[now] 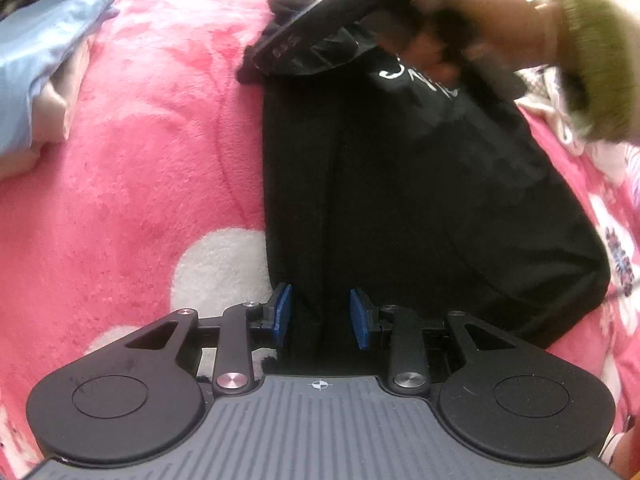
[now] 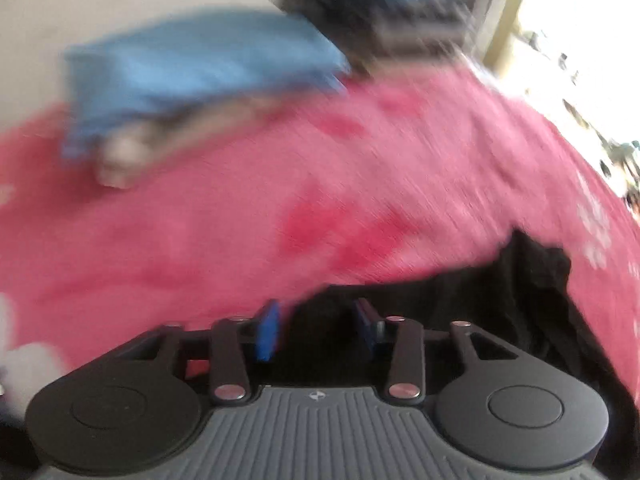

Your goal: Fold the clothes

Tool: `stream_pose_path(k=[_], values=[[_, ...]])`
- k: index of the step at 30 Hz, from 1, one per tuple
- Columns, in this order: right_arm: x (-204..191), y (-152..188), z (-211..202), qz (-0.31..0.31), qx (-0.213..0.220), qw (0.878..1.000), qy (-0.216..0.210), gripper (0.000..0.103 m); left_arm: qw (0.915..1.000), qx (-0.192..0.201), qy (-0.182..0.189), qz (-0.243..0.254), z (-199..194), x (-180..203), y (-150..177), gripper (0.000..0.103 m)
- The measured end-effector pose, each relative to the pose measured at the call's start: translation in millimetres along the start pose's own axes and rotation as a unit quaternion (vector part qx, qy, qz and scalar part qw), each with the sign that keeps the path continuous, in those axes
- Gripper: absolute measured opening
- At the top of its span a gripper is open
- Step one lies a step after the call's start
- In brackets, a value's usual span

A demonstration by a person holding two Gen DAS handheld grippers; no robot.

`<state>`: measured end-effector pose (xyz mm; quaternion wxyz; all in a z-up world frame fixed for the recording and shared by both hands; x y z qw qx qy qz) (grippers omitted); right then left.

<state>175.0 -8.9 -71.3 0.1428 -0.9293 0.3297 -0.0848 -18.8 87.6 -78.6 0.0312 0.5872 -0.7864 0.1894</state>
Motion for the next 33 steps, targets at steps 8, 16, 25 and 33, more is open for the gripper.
stream_pose_path(k=[8, 16, 25, 33], values=[[112.7, -22.8, -62.2, 0.259, 0.128, 0.943, -0.168, 0.005, 0.9999, 0.008, 0.008, 0.007, -0.5, 1.5, 7.4, 0.031], [151.3, -72.6, -75.4, 0.328, 0.208, 0.883, -0.262, 0.005, 0.9998, 0.001, 0.02, 0.009, -3.8, -1.4, 13.7, 0.031], [146.9, -124.4, -29.2, 0.356, 0.195, 0.866, -0.293, 0.005, 0.9991, -0.007, 0.041, -0.003, -4.6, -6.9, 20.1, 0.031], [117.2, -163.1, 35.4, 0.344, 0.11, 0.878, -0.315, 0.009, 0.9988, -0.015, 0.046, -0.007, -2.8, -6.1, 22.5, 0.031]])
Point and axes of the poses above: each gripper's, at about its wrist camera, not at the fingertips, and z roughly the way its jaws point, x to its right, y to its underside, the point moved 2 cm from there along z, roughly the way its jaws point, and after that the axes turned 14 degrees about -x, right-handed, at the moved point
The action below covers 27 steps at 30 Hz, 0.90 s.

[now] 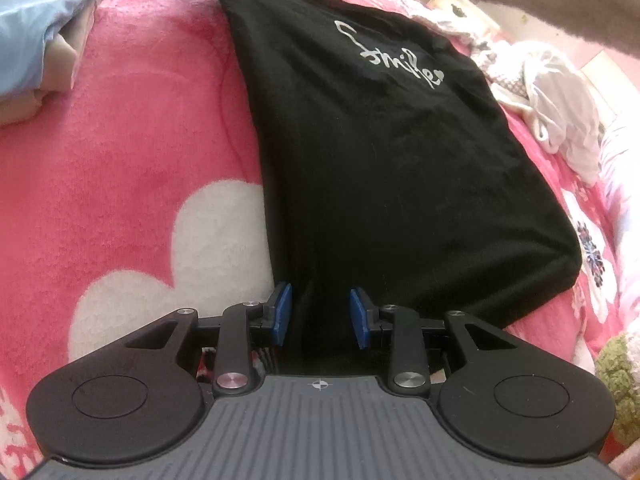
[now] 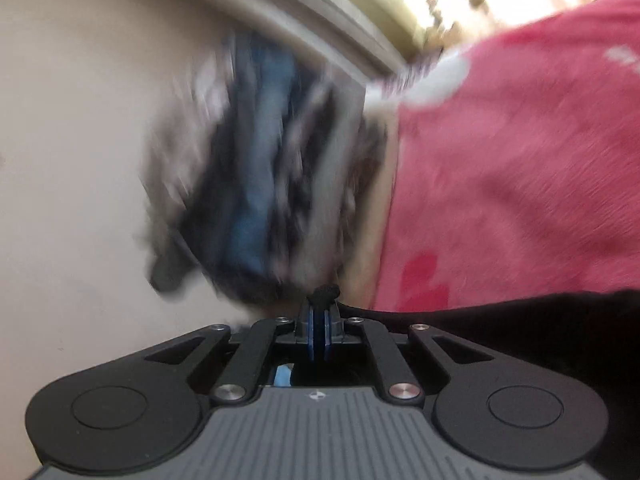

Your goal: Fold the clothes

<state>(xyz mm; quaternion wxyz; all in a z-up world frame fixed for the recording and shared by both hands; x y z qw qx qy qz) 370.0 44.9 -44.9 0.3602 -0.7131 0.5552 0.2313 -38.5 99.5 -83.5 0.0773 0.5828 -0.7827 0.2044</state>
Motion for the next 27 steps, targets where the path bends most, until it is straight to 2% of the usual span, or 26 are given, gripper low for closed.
stream_pose_path(k=[4, 5, 7, 11, 13, 15, 20, 23, 27], values=[[-0.6, 0.4, 35.8, -0.008, -0.074, 0.997, 0.036, 0.025, 1.0, 0.002, 0.005, -0.007, 1.4, -1.6, -0.4, 0.031], [-2.0, -0.4, 36.4, -0.011, -0.081, 0.996, 0.038, 0.033, 0.9999, 0.002, 0.006, -0.008, 1.7, -1.9, -0.3, 0.031], [-9.7, -5.5, 9.0, -0.024, -0.052, 0.998, 0.017, 0.046, 0.9999, 0.004, 0.008, -0.009, 1.1, -3.2, 0.8, 0.032], [-14.6, -9.0, -53.6, -0.029, -0.003, 0.999, -0.038, 0.046, 0.9999, 0.007, 0.011, -0.011, -0.5, -5.7, 3.2, 0.032], [-5.8, 0.0, -80.6, -0.02, 0.007, 0.999, -0.044, 0.047, 0.9998, 0.009, 0.012, -0.012, -1.2, -7.0, 4.4, 0.032], [8.6, 15.6, -89.2, -0.012, -0.002, 1.0, -0.026, 0.048, 0.9998, 0.01, 0.014, -0.013, -2.0, -8.3, 5.6, 0.032], [51.6, 53.2, -63.8, 0.037, -0.053, 0.998, 0.012, 0.049, 0.9997, 0.013, 0.012, -0.015, -2.6, -8.1, 7.0, 0.032], [65.7, 66.1, -41.3, 0.052, -0.052, 0.997, 0.033, 0.049, 0.9997, 0.014, 0.011, -0.017, -2.9, -7.9, 7.8, 0.032], [57.2, 78.1, -14.7, 0.048, -0.063, 0.997, 0.005, 0.049, 0.9996, 0.016, 0.009, -0.019, -3.3, -7.6, 8.8, 0.032]])
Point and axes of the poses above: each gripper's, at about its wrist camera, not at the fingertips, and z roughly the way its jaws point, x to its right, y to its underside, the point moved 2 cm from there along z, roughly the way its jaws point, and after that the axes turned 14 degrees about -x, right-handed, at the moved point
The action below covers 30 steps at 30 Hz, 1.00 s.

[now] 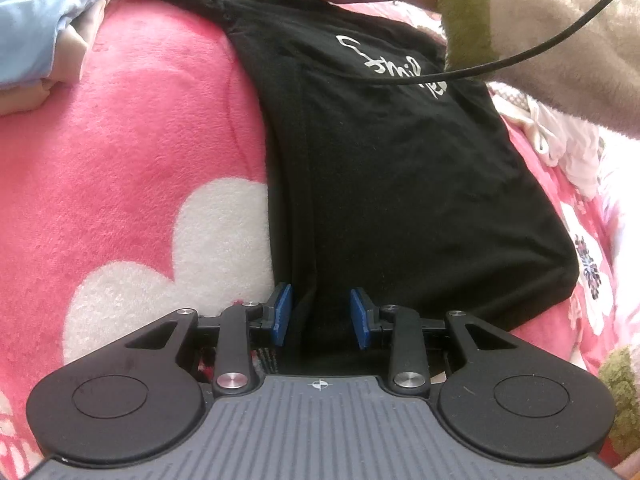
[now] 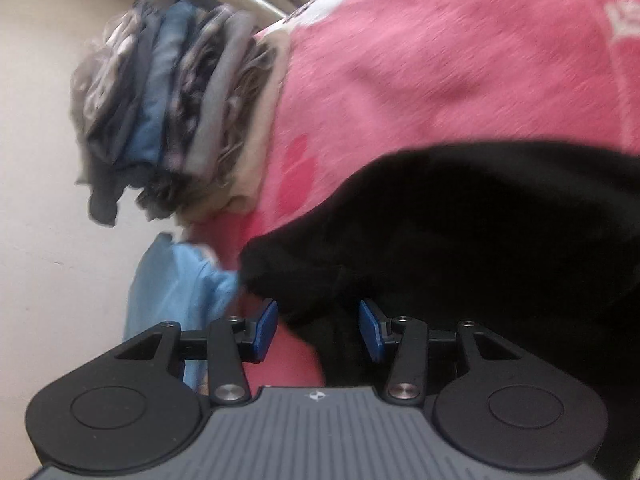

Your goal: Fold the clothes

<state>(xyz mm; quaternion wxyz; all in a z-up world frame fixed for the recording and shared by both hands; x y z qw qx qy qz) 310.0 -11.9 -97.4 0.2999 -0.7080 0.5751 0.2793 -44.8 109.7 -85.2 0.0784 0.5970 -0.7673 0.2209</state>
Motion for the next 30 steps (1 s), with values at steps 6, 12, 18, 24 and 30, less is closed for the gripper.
stream_pose_path(k=[6, 12, 18, 24, 30], values=[[-20.3, 10.6, 6.4, -0.037, -0.01, 0.997, -0.062, 0.048, 0.9999, 0.003, 0.008, -0.009, -1.0, -3.0, 1.6, 0.032], [-24.7, 12.3, 1.2, -0.034, 0.006, 0.994, -0.108, 0.048, 0.9998, 0.006, 0.014, -0.016, -0.9, -4.6, 2.5, 0.032], [-2.7, 27.4, 43.5, 0.027, -0.026, 0.995, -0.093, 0.035, 0.9997, 0.004, 0.015, -0.017, -1.7, -4.3, 2.3, 0.032], [-6.1, 45.5, 32.0, 0.043, -0.061, 0.986, -0.148, 0.035, 0.9993, 0.002, 0.026, -0.027, -3.9, -7.1, 5.6, 0.032], [-8.4, 73.3, -89.0, -0.042, -0.068, 0.994, -0.068, 0.035, 0.9985, -0.009, 0.035, -0.041, -9.0, -12.7, 11.8, 0.037]])
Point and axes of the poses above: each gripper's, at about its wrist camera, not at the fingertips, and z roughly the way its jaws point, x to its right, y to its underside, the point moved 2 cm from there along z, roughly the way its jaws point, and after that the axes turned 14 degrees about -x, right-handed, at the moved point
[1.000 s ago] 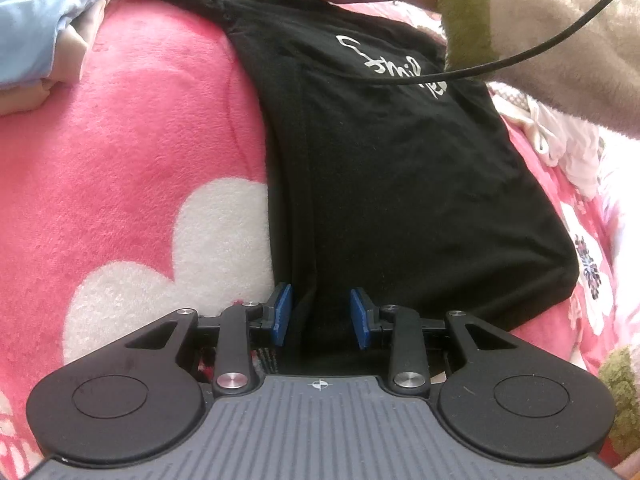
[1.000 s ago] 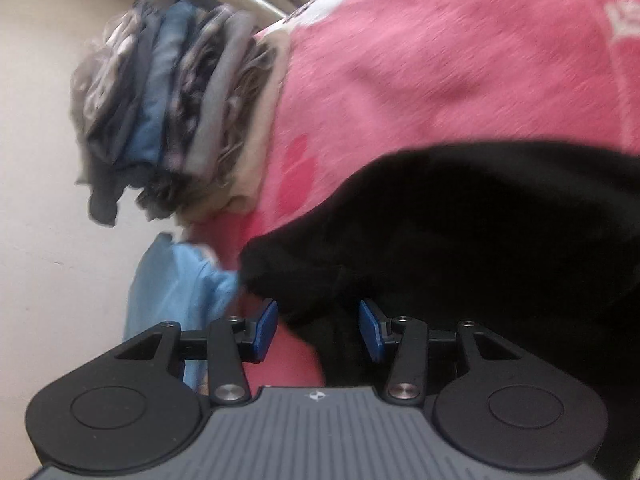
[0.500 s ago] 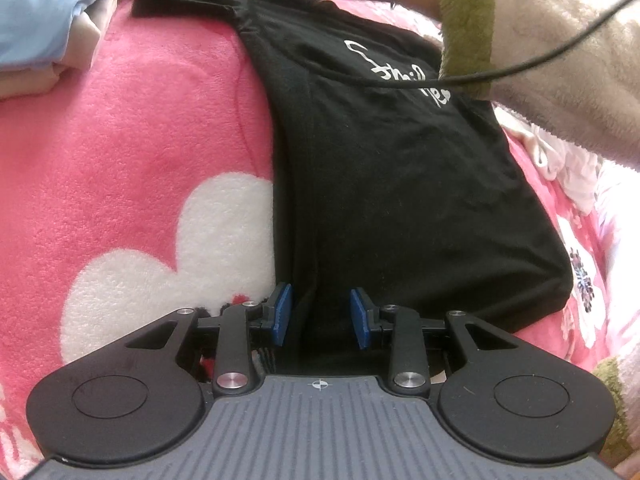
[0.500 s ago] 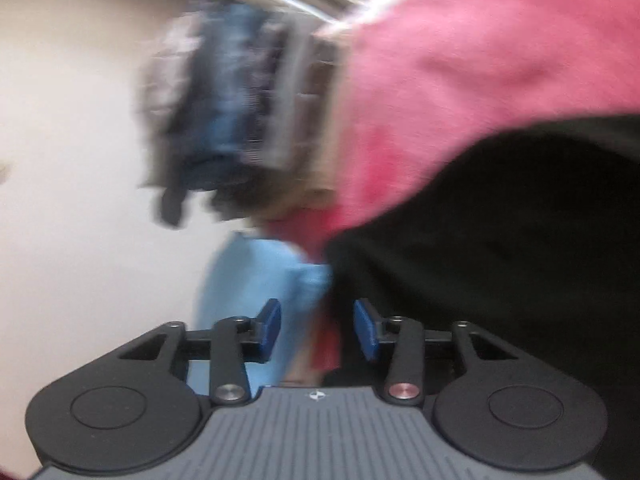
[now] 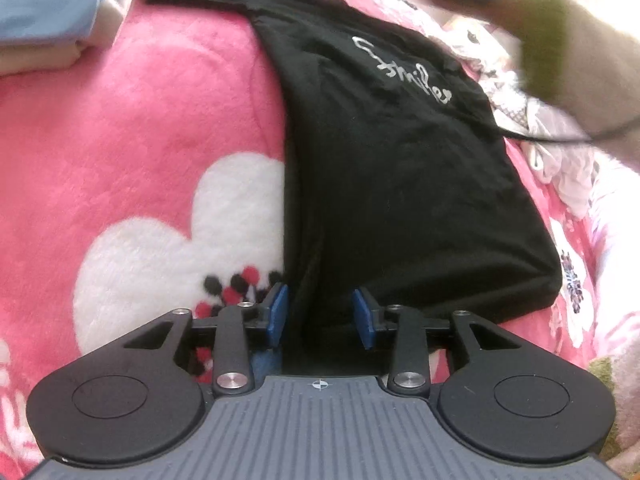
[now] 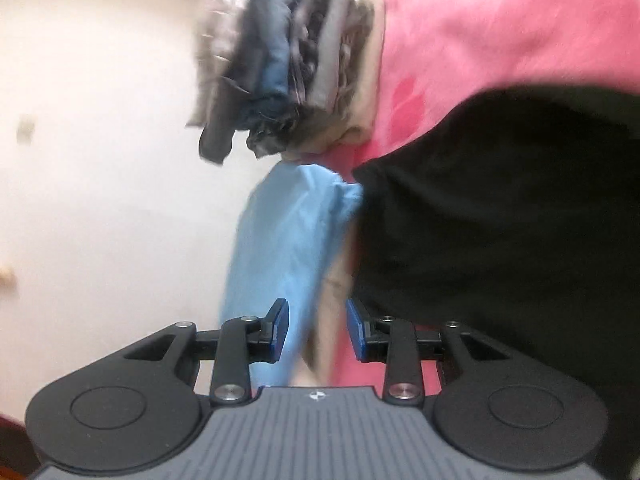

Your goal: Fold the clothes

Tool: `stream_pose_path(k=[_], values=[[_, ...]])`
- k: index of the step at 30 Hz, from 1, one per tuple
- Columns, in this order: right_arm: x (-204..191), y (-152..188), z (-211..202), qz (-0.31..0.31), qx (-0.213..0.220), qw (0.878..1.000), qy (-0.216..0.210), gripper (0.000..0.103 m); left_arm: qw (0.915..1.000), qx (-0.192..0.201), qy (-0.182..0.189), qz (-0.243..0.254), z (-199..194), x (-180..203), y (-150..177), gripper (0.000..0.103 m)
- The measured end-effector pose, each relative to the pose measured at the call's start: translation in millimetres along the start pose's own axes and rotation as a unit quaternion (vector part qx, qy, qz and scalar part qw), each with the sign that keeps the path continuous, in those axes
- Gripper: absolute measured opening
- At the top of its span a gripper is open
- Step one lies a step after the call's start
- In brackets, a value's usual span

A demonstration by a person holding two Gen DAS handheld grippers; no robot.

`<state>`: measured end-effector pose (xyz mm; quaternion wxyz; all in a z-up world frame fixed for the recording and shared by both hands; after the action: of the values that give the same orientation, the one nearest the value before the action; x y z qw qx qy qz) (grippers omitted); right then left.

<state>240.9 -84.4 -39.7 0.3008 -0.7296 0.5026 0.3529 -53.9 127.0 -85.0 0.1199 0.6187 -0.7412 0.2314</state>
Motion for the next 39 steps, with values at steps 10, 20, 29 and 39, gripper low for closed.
stream_pose_path(k=[10, 20, 29, 39], values=[[66.8, 175.1, -160.1, 0.074, 0.085, 0.987, 0.118, 0.055, 0.9985, -0.021, 0.027, -0.042, 0.4, -6.9, -3.4, 0.044], [165.0, 342.9, -252.0, 0.232, 0.2, 0.931, 0.198, 0.055, 0.9939, -0.091, -0.056, -0.029, -31.2, -6.0, -26.3, 0.045], [203.9, 218.9, -282.5, 0.225, 0.297, 0.909, 0.186, 0.055, 0.991, -0.028, -0.131, -0.003, -57.4, 38.9, -132.1, 0.048], [259.8, 161.0, -280.7, 0.262, 0.328, 0.885, 0.201, 0.013, 0.9838, 0.08, -0.118, 0.109, 58.8, 131.8, -250.8, 0.048]])
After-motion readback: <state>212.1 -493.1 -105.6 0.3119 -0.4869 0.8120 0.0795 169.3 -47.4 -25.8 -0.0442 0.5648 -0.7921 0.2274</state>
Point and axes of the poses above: each gripper's, at about its wrist camera, not at the fingertips, and z roughly the way its jaws point, x to its right, y to its underside, the point moved 2 cm from there along z, roughly the way its jaws point, and after that the axes turned 14 degrees about -x, right-handed, at the moved point
